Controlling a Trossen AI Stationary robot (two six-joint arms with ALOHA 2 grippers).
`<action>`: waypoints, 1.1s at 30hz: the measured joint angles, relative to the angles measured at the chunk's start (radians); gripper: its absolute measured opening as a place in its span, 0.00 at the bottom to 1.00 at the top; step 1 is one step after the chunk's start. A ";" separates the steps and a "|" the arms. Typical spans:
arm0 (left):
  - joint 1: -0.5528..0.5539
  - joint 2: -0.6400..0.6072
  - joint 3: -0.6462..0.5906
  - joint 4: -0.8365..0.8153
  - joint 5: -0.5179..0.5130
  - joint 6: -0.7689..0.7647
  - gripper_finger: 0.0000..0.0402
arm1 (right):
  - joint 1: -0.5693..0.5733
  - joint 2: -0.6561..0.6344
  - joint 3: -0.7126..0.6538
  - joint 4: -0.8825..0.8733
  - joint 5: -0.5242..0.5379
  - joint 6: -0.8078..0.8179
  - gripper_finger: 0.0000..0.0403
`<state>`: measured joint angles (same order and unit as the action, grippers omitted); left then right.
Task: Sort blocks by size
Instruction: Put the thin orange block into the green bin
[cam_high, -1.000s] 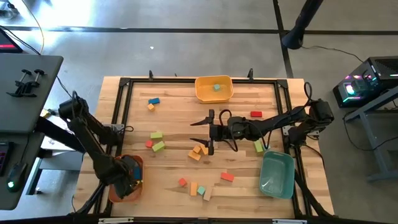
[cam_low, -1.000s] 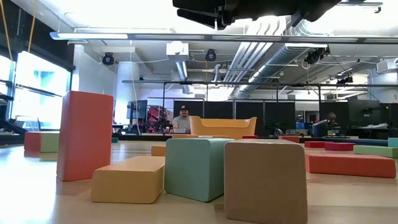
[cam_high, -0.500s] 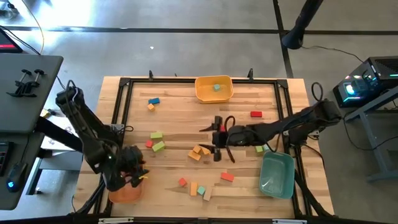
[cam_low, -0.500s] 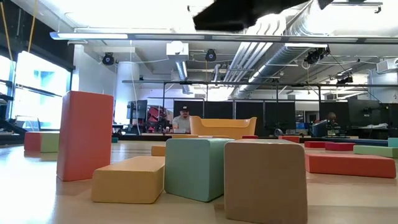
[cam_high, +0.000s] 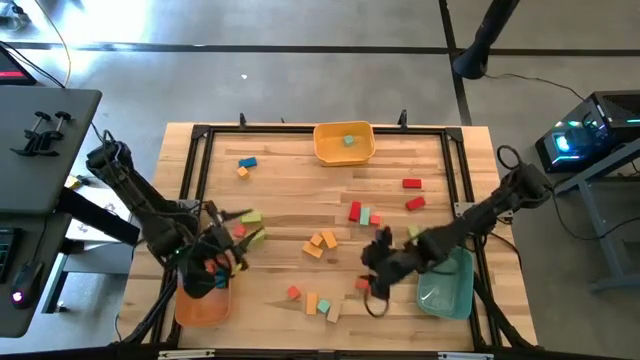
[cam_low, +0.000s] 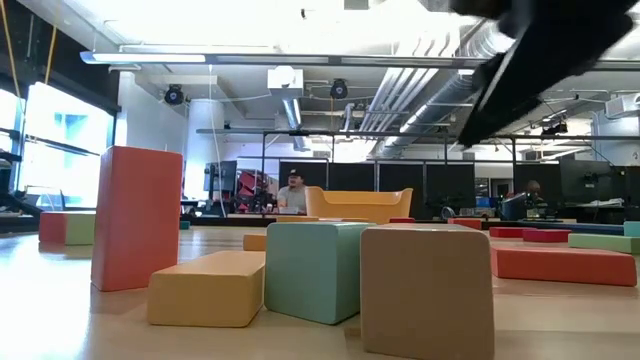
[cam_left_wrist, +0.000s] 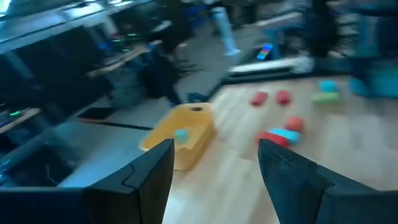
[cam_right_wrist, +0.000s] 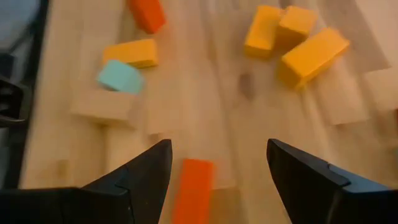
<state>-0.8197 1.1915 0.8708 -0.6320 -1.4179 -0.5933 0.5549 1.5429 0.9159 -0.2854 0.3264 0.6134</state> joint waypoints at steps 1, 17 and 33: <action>0.015 0.000 -0.003 0.004 -0.005 -0.006 0.54 | 0.020 0.000 -0.015 0.027 0.005 0.019 0.64; 0.069 0.000 -0.105 0.014 0.040 -0.164 0.54 | 0.120 0.151 -0.237 0.477 0.094 -0.056 0.64; 0.069 0.000 -0.105 0.010 0.040 -0.162 0.54 | 0.162 0.312 -0.260 0.486 0.260 0.123 0.49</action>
<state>-0.7509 1.1919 0.7662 -0.6218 -1.3783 -0.7555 0.7166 1.8554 0.6560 0.2008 0.5861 0.7368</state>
